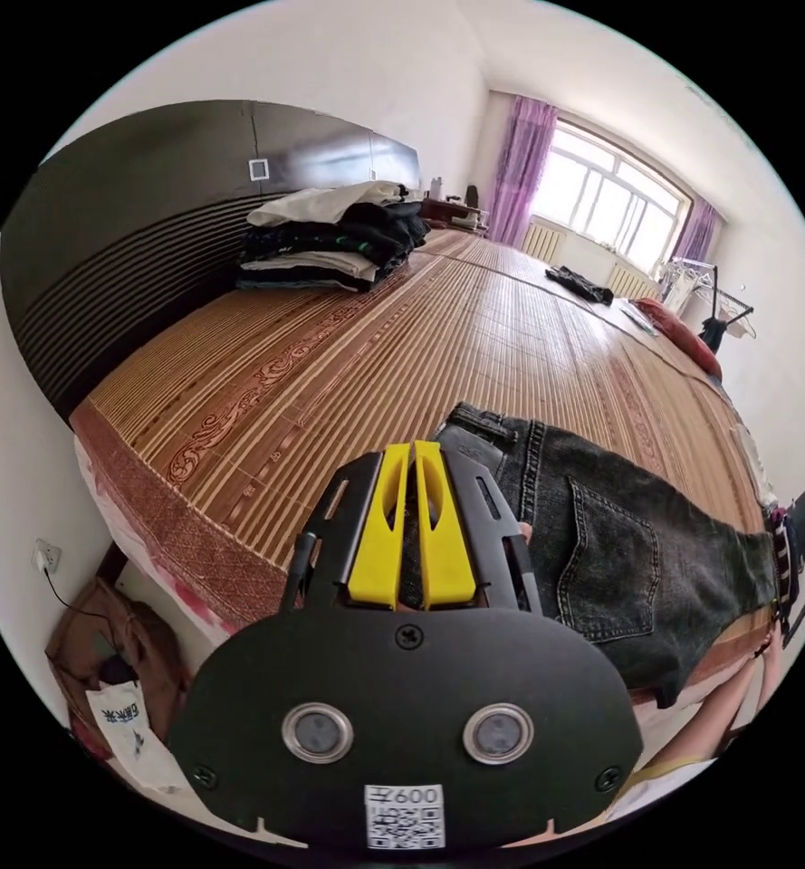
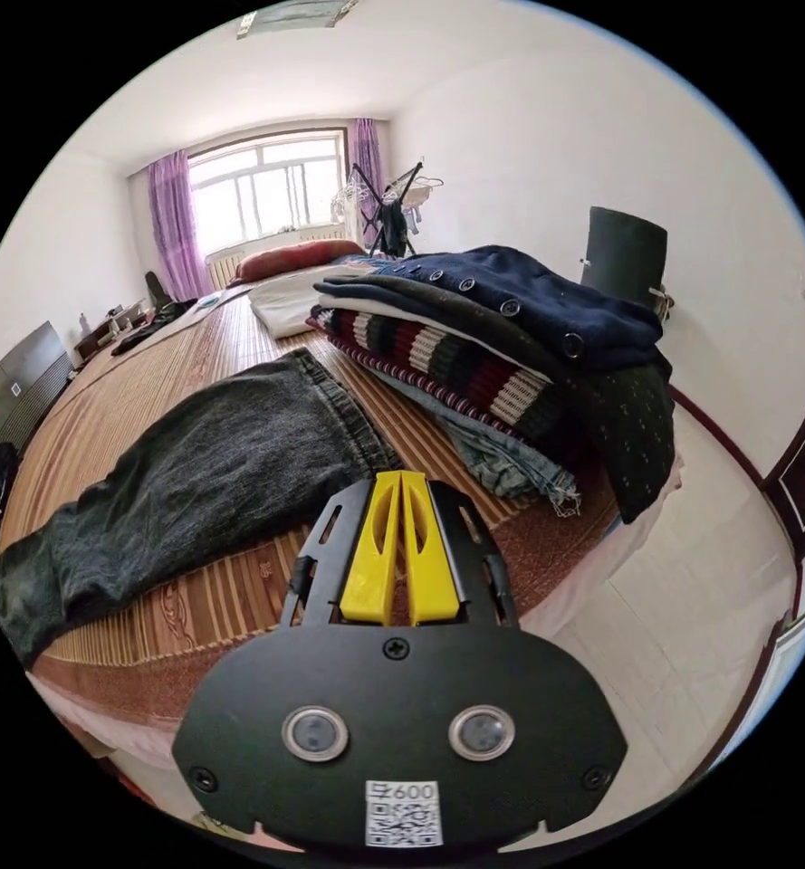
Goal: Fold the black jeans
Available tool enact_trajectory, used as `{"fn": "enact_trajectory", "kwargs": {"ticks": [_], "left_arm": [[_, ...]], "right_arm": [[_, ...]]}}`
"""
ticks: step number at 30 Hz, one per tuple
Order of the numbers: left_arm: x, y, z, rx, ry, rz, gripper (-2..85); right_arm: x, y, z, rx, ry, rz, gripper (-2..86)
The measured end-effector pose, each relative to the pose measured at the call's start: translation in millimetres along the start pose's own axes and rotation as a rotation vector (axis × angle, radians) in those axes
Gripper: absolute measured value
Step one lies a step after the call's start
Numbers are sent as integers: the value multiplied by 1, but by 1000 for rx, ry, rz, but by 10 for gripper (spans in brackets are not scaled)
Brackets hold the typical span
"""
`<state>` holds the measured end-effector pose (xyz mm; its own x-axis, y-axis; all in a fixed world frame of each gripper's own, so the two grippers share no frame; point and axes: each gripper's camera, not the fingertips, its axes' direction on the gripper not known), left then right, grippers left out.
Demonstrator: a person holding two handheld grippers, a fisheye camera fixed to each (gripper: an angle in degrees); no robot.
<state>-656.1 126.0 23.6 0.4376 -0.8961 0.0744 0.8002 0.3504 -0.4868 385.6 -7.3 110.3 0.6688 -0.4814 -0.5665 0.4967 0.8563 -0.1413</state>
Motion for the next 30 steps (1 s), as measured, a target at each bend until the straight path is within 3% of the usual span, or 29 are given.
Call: {"fn": "enact_trajectory", "kwargs": {"ticks": [6, 9, 10, 12, 14, 17, 18, 19, 20, 22, 24, 27, 30], "left_arm": [[57, -3, 30, -80, -106, 114, 15], [70, -4, 48, -117, -129, 69, 10], [75, 0, 55, -144, -414, 31, 8], [82, 9, 77, -229, -625, 140, 7], [88, 14, 71, -218, -466, 196, 6], [126, 42, 6, 97, -408, 193, 5], [156, 57, -13, 182, -338, 289, 5], [194, 73, -27, 228, -250, 424, 5], [215, 81, -33, 240, -207, 487, 5], [308, 109, -47, 256, -17, 753, 6], [381, 122, -42, 190, 156, 985, 7], [486, 119, -7, -9, 355, 1169, 7], [554, 107, 55, -192, 446, 1174, 6]], "right_arm": [[-18, -33, -11, -4, 55, -47, -9], [-21, -51, -16, -2, 62, -49, -9], [-22, -59, -18, 1, 74, -45, -9], [-21, -70, -22, 18, 68, -39, -9], [-16, -83, -36, 53, 62, -24, -9], [-26, -97, -79, 213, 164, 40, -8], [-35, -100, -89, 255, 104, -27, -8], [-62, -107, -105, 291, -95, -221, -8], [-95, -118, -116, 239, -306, -405, -8], [-155, -137, -127, 59, -514, -647, -8], [-210, -157, -131, -63, -573, -759, -8], [-278, -196, -119, -258, -864, -827, -8], [-321, -229, -88, -422, -1077, -770, -8]]}}
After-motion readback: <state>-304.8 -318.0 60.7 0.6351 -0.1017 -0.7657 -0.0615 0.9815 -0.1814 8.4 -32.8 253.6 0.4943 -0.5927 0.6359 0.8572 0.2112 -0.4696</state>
